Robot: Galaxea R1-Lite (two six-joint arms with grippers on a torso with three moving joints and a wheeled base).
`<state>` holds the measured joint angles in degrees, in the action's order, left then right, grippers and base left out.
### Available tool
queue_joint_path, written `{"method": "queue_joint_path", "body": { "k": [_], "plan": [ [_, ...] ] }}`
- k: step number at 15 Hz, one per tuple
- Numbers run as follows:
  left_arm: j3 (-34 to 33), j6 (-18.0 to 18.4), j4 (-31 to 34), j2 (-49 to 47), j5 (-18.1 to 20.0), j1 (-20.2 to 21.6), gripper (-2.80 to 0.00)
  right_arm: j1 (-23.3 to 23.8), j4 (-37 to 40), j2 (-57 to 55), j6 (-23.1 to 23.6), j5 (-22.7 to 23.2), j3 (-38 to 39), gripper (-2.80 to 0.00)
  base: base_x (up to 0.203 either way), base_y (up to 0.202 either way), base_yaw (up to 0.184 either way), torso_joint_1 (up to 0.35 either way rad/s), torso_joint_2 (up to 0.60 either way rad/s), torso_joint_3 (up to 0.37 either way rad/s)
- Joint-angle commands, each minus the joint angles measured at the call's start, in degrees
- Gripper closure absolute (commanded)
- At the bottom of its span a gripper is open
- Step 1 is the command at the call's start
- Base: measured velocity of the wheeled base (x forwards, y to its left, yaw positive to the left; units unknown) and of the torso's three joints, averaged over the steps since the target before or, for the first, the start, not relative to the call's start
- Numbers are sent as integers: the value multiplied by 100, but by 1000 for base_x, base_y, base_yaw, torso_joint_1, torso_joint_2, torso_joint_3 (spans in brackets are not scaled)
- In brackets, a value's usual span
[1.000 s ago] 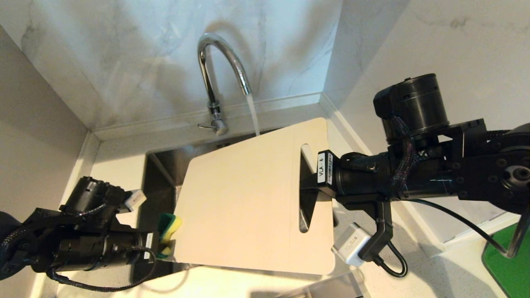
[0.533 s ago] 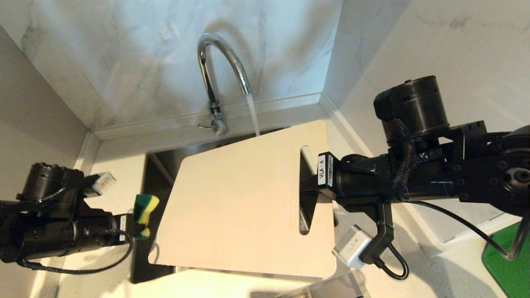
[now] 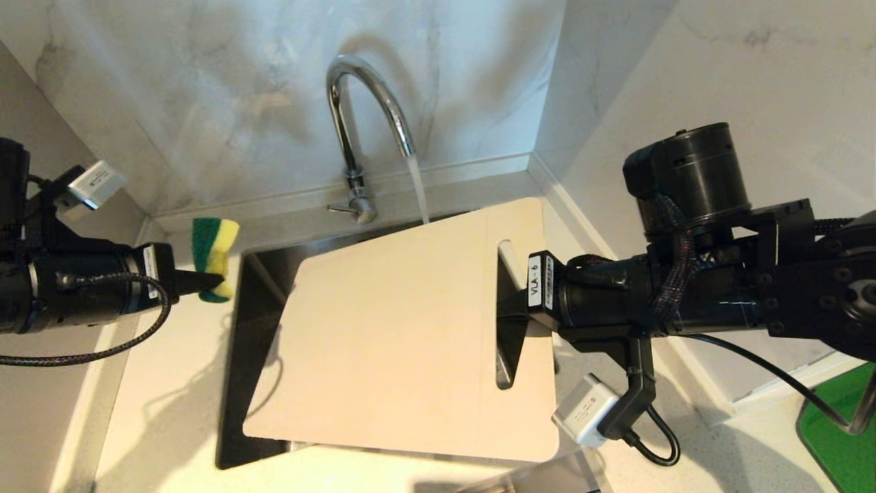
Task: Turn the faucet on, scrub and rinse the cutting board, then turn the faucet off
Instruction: Scrub the cutting board underwater
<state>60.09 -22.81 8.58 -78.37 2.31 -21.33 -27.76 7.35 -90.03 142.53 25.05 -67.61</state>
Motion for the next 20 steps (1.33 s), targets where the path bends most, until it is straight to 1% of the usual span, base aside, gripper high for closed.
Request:
{"method": "queue_joint_path", "body": {
  "k": [1,2,3,4,5,6,7,10,12,14,16,17,19,20],
  "plan": [
    [260,-298,397,121,-220,-1300,0,-2,1,3,73,9,-42,0,0,0,0,0,0,0],
    [304,-397,491,42,-471,-1866,0,-2,-4,3,40,11,-34,0,0,0,0,0,0,0],
    [349,-472,551,-70,-819,-2436,0,-2,-6,3,29,16,-24,0,0,0,0,0,0,0],
    [395,-527,591,-170,-1107,-2898,0,2,-6,11,21,9,-33,0,0,0,0,0,0,0],
    [434,-572,623,-267,-1324,-3282,0,7,-6,29,20,9,-24,0,0,0,0,0,0,0],
    [436,-604,645,-380,-1456,-3593,0,6,-6,47,12,9,-24,0,0,0,0,0,0,0],
    [362,-631,658,-557,-1541,-3778,0,7,-6,55,10,9,-24,0,0,0,0,0,0,0],
    [-131,-674,616,-788,-1599,-3812,0,16,-6,82,-6,9,-19,0,0,0,0,0,0,0],
    [-318,-689,357,-876,-1599,-3665,0,16,-6,82,-6,9,-7,0,0,0,0,0,0,0],
    [-460,-697,187,-940,-1574,-3353,0,16,-6,82,-15,9,-9,0,0,0,0,0,0,0],
    [-670,-695,153,-936,-1539,-3062,0,16,-6,82,-38,9,-24,0,0,0,0,0,0,0],
    [-778,-691,69,-941,-1511,-2847,0,7,-15,82,-94,8,-7,0,0,0,0,0,0,0],
    [-1163,-662,-426,-950,-1294,-2480,0,7,-126,82,-112,9,11,0,0,0,0,0,0,0],
    [-1369,-645,-583,-952,-1206,-2360,0,7,-155,73,-120,9,11,0,0,0,0,0,0,0]
  ]
}}
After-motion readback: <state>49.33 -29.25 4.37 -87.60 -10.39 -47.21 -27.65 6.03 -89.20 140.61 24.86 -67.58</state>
